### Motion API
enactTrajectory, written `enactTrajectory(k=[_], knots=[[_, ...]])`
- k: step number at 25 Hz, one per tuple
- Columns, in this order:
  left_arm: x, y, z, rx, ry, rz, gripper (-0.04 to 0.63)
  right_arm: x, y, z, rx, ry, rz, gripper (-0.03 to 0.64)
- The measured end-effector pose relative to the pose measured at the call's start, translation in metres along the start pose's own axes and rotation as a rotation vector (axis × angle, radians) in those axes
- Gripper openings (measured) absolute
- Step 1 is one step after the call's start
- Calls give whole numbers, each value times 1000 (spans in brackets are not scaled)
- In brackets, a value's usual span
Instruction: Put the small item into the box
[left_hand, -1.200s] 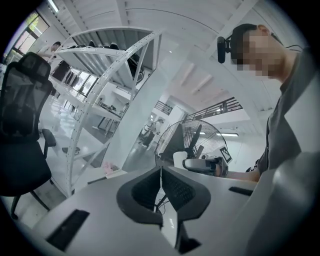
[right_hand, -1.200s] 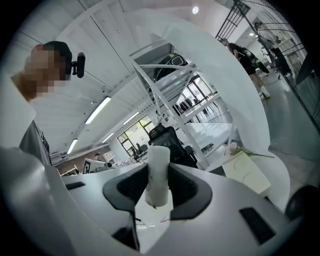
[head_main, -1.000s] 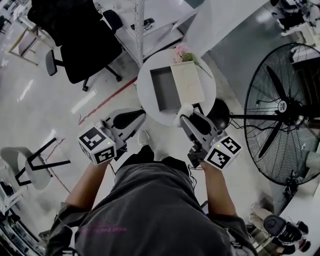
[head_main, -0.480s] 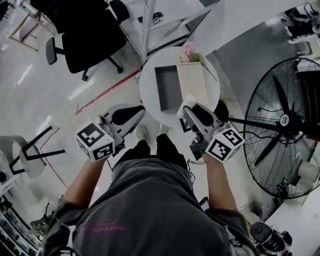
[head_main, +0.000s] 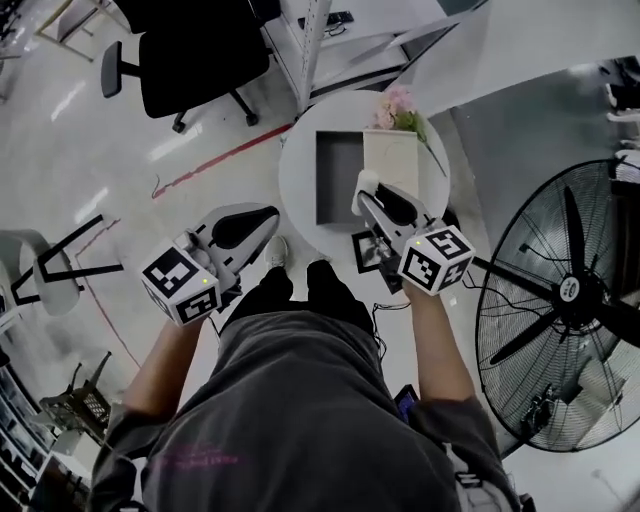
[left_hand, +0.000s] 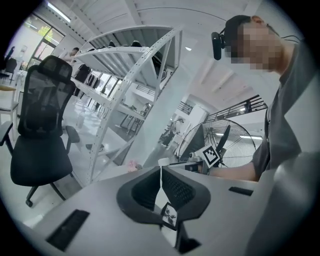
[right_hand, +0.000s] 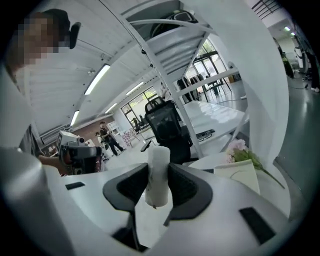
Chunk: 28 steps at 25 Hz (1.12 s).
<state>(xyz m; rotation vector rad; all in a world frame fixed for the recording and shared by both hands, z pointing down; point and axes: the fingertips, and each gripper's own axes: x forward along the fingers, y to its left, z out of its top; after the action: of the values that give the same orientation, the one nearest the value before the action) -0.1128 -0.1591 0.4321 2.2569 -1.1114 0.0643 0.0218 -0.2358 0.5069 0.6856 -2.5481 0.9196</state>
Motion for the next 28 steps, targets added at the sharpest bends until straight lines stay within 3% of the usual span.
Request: enactTrajectory(k=[12, 23, 28], knots=[[51, 17, -25, -60, 17, 118, 26, 65, -66, -50, -114, 238, 89, 135], [47, 29, -45, -112, 14, 180, 25, 114, -85, -101, -511, 505, 89, 135], [36, 36, -56, -132, 10, 194, 25, 127, -86, -123, -602, 609, 78, 135]])
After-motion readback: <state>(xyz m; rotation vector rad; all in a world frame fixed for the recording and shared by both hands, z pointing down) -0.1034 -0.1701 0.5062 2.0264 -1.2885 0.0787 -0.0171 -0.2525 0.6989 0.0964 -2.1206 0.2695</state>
